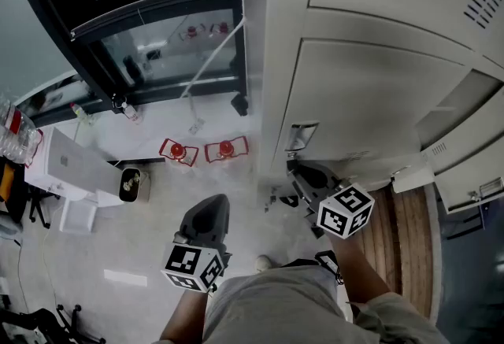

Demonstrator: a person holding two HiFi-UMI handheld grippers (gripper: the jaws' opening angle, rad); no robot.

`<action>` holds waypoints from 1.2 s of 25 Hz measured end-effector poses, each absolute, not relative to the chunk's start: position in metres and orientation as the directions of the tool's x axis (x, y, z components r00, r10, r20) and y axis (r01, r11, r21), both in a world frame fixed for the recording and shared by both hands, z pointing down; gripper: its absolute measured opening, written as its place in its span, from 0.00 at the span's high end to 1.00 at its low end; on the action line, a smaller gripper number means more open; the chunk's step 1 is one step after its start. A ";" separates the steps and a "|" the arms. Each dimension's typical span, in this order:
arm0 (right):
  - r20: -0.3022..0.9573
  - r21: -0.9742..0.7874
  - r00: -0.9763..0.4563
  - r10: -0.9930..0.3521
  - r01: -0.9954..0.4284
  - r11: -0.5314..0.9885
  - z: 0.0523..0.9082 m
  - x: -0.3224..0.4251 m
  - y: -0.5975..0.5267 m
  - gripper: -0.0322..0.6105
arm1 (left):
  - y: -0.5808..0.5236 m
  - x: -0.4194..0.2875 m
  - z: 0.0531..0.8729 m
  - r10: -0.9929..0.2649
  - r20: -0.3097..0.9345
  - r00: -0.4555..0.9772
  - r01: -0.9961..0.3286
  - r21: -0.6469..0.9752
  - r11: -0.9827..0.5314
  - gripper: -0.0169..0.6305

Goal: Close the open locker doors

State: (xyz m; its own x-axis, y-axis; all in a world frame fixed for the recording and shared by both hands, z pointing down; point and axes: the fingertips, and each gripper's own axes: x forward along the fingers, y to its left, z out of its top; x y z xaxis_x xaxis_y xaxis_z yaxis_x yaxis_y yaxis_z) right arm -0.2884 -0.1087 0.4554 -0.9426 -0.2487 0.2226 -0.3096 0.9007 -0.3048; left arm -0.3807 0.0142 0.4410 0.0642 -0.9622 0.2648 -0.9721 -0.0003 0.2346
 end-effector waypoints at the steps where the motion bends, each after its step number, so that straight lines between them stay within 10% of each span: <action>1: 0.224 -0.305 -0.942 -0.251 -0.312 0.899 0.455 -0.288 -0.109 0.91 | 0.014 -0.380 0.441 -0.962 0.266 0.067 -0.972 0.236 -0.003 0.95; 30: 0.204 -0.322 -0.902 -0.380 -0.429 0.844 0.443 -0.098 -0.078 0.91 | -0.018 -0.202 0.436 -0.920 0.265 0.288 -0.948 0.218 -0.234 0.95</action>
State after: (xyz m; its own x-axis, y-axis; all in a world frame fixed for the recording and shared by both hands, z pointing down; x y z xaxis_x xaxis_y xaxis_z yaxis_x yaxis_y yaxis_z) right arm -0.0983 -0.0780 0.4426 -0.9021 -0.3801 0.2043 -0.4286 0.8442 -0.3218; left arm -0.2024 -0.0177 0.4364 0.2878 -0.9204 0.2645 -0.9475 -0.2335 0.2183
